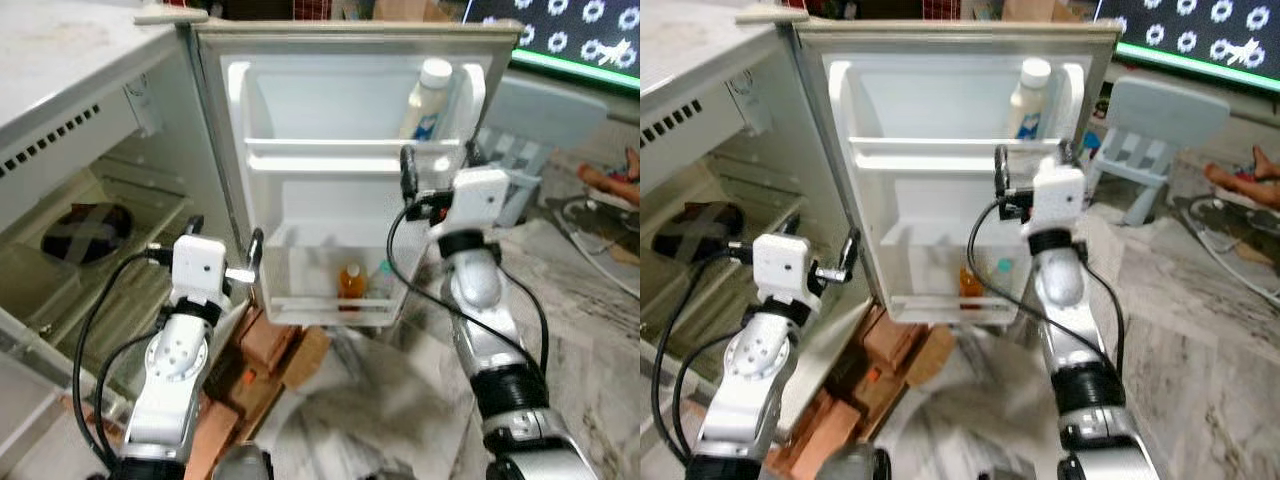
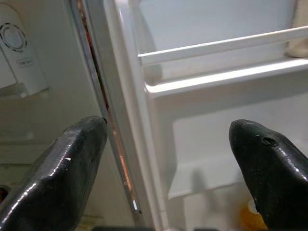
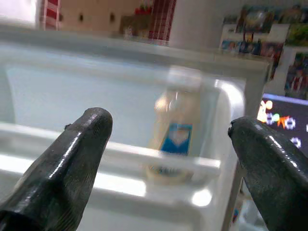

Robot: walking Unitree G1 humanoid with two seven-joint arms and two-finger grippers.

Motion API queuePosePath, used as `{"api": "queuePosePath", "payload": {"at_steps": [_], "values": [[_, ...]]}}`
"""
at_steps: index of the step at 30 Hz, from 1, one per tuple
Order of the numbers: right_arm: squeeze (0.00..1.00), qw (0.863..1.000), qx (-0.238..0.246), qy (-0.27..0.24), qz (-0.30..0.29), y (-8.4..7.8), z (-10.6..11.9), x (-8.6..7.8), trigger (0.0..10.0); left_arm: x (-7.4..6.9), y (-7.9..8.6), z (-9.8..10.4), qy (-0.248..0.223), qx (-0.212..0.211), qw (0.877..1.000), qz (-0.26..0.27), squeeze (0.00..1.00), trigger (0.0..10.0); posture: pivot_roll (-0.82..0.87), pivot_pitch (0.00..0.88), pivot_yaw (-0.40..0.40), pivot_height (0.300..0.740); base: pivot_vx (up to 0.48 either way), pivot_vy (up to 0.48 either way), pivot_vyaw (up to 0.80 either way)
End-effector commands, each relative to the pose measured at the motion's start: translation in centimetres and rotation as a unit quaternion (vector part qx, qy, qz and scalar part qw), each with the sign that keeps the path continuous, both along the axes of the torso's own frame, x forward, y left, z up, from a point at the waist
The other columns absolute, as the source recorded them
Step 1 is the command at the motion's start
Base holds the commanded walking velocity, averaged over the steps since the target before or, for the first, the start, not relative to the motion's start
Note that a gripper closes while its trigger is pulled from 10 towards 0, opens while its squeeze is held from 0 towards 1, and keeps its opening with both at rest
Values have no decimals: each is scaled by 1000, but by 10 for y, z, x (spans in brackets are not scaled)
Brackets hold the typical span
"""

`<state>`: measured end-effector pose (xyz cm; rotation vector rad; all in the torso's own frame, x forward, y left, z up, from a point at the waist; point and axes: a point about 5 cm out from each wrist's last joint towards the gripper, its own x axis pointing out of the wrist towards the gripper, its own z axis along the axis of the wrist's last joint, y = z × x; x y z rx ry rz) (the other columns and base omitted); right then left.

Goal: Restocking fridge

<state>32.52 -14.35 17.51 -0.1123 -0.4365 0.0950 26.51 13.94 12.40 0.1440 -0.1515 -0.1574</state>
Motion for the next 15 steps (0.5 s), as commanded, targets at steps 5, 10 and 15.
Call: {"api": "queuePosePath", "payload": {"at_steps": [5, 10, 15], "values": [[0, 994, 4, 82, 70, 22, -28, -27, 10000, 6, -3, -1, 8, 5, 1000, 1, 0, 10000, 105, 0, -6, 740, 0, -480, 0], [0, 985, 19, 145, 92, 27, -45, -28, 10000, 8, -2, 0, 5, 4, 1000, 6, 0, 10000, 108, 0, -11, 740, 0, -480, 0], [0, 978, 16, 181, 99, 26, -56, -31, 10000, 7, -1, 0, 7, 4, 1000, 9, 0, 10000, 107, 0, -12, 740, 0, -480, 0]]}}
